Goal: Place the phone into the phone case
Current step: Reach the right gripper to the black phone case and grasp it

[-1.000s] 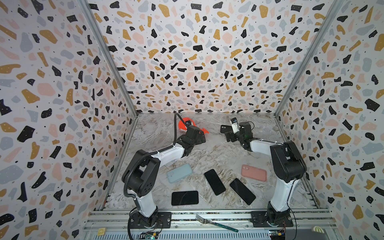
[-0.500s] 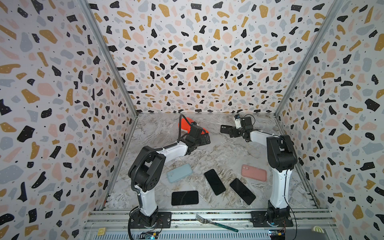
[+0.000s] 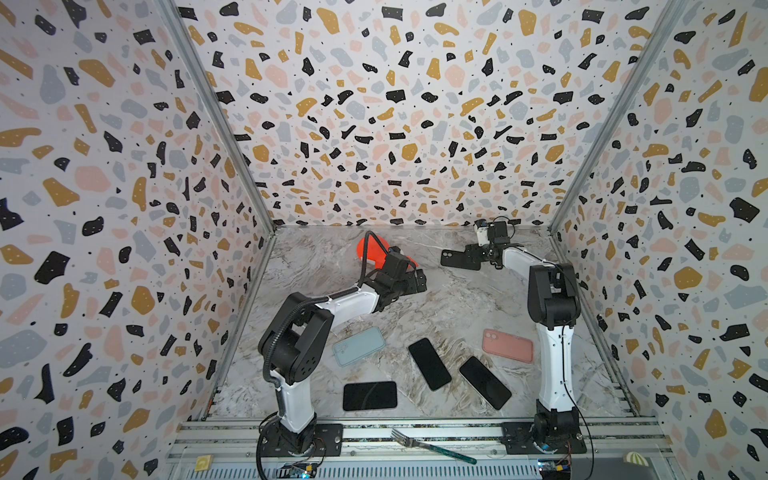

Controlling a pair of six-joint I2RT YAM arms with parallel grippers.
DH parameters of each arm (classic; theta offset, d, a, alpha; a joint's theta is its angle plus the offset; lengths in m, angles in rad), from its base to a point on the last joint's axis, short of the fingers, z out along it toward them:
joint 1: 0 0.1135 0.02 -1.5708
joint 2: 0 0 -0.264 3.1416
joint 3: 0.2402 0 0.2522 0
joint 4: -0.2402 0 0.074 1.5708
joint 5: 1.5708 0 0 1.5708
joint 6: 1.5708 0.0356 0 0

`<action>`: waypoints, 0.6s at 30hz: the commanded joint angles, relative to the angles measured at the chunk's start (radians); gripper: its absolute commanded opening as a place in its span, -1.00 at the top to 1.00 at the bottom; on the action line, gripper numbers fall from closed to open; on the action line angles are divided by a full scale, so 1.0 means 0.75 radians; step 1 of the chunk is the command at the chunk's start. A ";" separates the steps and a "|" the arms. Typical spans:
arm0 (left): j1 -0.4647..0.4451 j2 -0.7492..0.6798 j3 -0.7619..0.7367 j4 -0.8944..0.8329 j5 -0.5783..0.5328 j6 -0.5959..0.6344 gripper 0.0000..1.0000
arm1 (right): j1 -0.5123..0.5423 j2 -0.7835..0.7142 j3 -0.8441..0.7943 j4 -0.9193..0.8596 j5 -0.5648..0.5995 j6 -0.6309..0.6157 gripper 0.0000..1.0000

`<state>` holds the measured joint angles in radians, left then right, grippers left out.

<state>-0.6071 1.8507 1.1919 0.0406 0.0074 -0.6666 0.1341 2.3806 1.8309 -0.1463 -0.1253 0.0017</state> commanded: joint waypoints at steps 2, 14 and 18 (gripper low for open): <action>-0.015 0.021 0.029 -0.007 0.041 -0.003 -1.00 | -0.010 0.029 0.112 -0.151 -0.085 -0.016 -0.52; -0.027 0.016 0.034 -0.022 0.071 -0.002 -0.89 | -0.015 0.029 0.106 -0.204 -0.256 -0.027 0.15; -0.031 0.006 0.025 -0.021 0.084 -0.009 -0.88 | -0.014 -0.007 0.065 -0.205 -0.266 -0.017 0.23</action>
<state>-0.6205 1.8545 1.1919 0.0219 0.0494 -0.6701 0.1226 2.4168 1.8915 -0.2306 -0.2958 -0.0174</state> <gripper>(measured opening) 0.942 0.393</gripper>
